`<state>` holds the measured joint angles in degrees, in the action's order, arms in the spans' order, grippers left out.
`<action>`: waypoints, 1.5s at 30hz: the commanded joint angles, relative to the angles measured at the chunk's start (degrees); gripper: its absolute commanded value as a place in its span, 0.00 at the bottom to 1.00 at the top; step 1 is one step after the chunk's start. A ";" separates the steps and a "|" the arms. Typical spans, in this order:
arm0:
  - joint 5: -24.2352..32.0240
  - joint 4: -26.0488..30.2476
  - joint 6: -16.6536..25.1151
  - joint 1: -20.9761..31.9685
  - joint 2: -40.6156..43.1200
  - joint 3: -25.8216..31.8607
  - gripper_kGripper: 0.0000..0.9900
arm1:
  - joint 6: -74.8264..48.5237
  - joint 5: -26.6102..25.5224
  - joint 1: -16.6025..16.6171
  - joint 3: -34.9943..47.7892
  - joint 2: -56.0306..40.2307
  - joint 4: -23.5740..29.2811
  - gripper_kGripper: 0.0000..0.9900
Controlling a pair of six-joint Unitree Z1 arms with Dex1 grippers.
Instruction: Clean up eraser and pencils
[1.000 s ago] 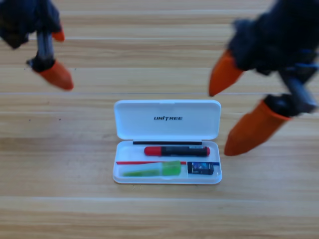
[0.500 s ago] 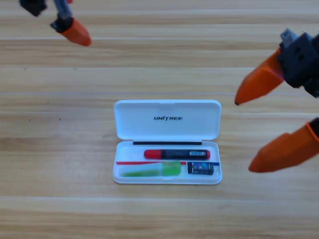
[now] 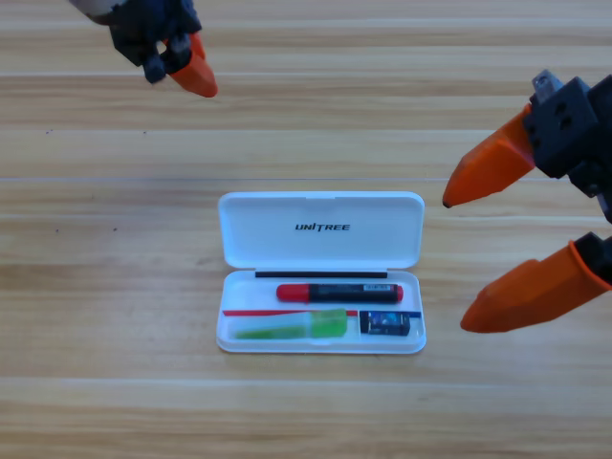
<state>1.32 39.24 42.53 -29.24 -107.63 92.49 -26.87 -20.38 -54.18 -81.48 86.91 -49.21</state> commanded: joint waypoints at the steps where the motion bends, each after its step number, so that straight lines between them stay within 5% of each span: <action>1: 0.09 -4.08 0.71 1.73 -3.20 -2.05 0.00 | 0.59 -1.15 1.36 1.76 -1.83 1.48 0.95; 22: 8.96 -6.10 0.89 1.64 -9.09 -7.06 0.00 | 0.85 -2.47 1.36 1.76 -1.04 1.57 0.95; 45: 9.93 -7.42 0.71 -3.02 -13.04 -6.54 0.00 | 1.12 -2.47 1.36 1.67 -1.13 1.57 0.95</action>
<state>10.46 32.43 42.90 -29.93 -117.50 86.43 -26.48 -21.99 -54.18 -81.48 86.87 -49.18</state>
